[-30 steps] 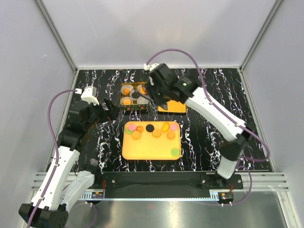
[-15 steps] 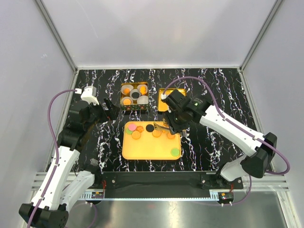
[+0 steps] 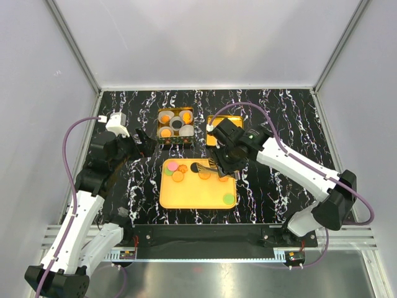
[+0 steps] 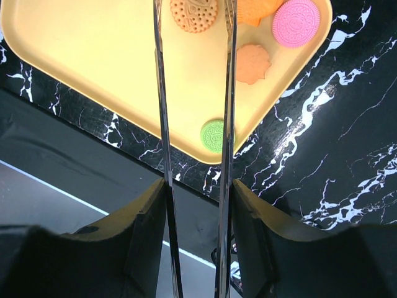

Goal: Pack the cookies

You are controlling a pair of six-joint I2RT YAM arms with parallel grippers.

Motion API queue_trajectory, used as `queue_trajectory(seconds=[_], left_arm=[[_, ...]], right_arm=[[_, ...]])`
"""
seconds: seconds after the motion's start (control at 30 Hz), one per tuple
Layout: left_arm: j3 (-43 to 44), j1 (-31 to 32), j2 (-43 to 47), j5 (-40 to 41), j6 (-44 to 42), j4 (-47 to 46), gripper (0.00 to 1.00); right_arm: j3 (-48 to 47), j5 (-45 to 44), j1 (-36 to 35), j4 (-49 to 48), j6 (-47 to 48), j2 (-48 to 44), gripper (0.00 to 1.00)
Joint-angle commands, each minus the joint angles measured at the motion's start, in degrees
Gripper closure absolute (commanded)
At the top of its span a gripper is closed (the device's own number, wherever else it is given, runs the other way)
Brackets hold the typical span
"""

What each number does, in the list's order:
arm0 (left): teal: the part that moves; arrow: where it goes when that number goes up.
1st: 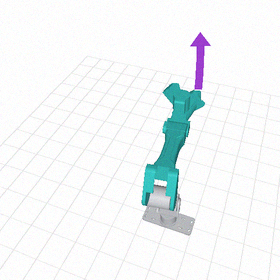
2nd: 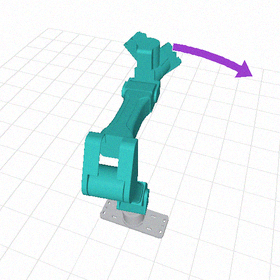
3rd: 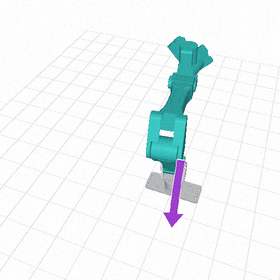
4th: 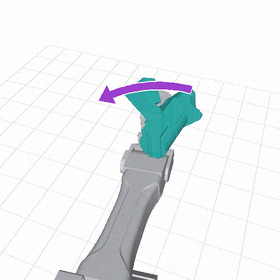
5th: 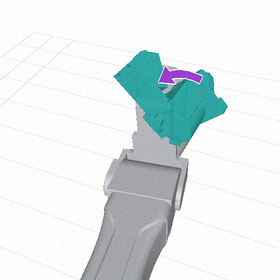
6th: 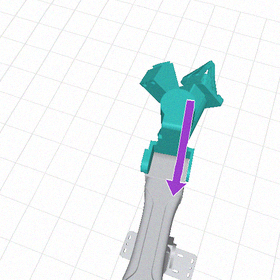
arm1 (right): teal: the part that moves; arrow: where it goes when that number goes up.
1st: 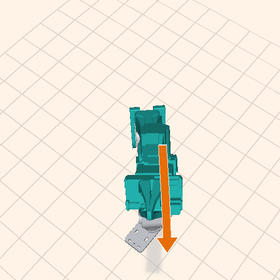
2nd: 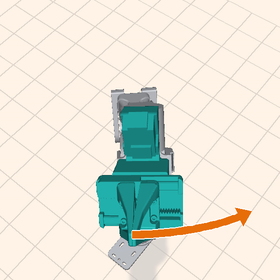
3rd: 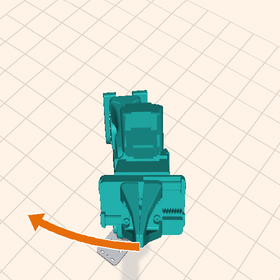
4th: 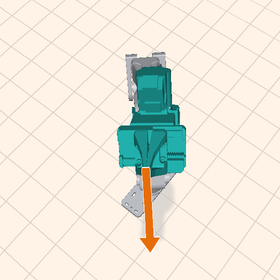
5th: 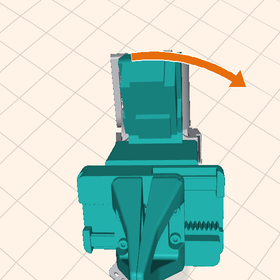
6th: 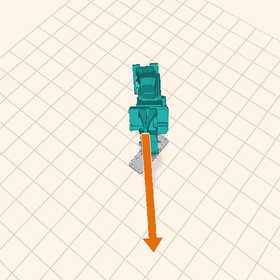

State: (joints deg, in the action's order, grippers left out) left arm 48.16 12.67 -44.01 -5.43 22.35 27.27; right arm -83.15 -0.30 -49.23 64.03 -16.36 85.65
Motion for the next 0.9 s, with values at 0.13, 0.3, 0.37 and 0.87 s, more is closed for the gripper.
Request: queue_trajectory(seconds=[0.13, 0.3, 0.37, 0.87], left_arm=[[-0.3, -0.4, -0.2, -0.6, -0.1, -3.1, 0.01], [-0.3, -0.4, -0.1, -0.6, -0.1, -3.0, 0.01], [-0.3, -0.4, -0.2, -0.6, -0.1, -3.1, 0.01], [-0.3, -0.4, 0.0, -0.7, -0.1, -3.2, 0.01]], right_arm=[[1.7, 1.1, -0.8, -2.3, 0.0, 0.2, 0.50], [2.4, 1.6, -1.3, -2.7, -0.2, 0.7, 0.50], [2.2, 1.4, -2.0, -2.4, -0.2, 1.3, 0.50], [1.3, -2.7, -4.4, 0.4, -0.9, 2.9, 0.50]])
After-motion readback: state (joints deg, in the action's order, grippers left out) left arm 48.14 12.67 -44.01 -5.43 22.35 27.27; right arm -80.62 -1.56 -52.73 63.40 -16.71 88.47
